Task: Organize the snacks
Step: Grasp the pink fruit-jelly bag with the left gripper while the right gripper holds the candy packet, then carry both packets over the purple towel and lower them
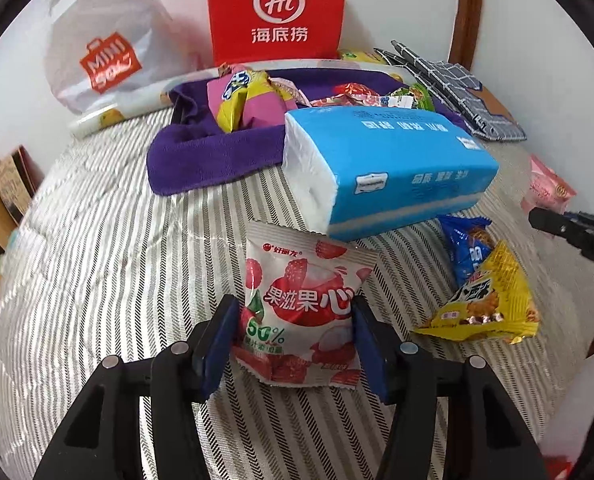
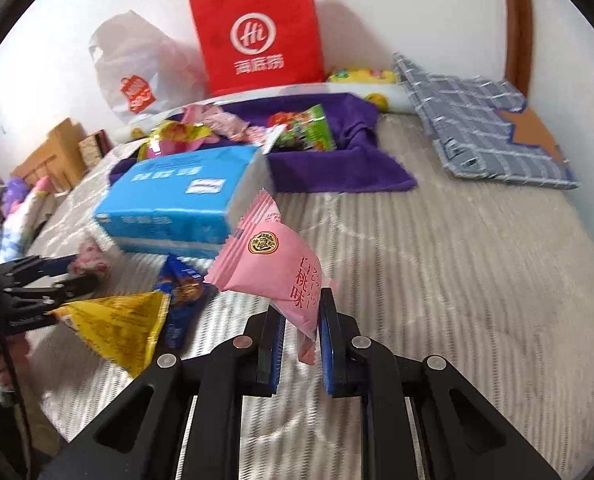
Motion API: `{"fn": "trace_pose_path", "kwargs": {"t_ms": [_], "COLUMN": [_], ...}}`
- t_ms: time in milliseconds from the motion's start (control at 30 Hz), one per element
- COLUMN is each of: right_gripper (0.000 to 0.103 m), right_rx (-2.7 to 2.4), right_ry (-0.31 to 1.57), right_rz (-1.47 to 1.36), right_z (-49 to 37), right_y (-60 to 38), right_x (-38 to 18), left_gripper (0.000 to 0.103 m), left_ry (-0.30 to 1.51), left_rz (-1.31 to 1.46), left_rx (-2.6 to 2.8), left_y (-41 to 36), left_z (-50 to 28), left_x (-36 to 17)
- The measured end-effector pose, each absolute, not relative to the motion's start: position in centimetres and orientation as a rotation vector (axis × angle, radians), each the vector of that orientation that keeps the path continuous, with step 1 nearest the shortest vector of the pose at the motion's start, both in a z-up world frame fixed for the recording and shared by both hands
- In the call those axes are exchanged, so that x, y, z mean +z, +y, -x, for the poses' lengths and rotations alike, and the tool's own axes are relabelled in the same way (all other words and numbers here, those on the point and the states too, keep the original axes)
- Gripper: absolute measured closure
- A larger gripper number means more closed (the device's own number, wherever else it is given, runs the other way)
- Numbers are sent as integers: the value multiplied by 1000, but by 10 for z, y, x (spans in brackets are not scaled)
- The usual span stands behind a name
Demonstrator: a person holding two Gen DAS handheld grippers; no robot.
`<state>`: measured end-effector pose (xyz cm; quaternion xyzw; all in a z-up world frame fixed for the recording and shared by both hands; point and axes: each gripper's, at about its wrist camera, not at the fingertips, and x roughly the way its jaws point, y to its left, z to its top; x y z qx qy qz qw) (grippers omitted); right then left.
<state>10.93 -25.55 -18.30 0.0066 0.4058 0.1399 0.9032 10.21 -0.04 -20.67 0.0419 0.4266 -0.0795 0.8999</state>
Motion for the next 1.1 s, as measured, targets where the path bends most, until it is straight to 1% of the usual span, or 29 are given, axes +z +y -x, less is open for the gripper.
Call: {"fn": "trace_pose_path", "kwargs": {"t_ms": [267,333,400,667,900,1100], "right_gripper": [86,81,79,79,81,81], "right_rx": [225,220,212,208,205,196], "right_ry": [844,845,838,816,793,766], "right_rz": [24,22,26,31,34,29], "right_z": [-115,-118,-119,-120,-116,-116], "right_y": [-254,-254,-254,-251,-249,-251], "right_x": [-187,-188,-188,-185,-180,-168], "left_gripper": [47,46,47,54,56,56], "left_ry": [869,866,863,848,844,800], "left_rz": [-81,-82,-85,-95,-45,-26], "left_rx": [-177,-177,-176,-182,-185,-185], "left_y": [2,2,1,2,12,17], "left_z": [-101,-100,-100,-96,-96,-96], "left_x": [-208,-208,-209,-206,-200,-182]}}
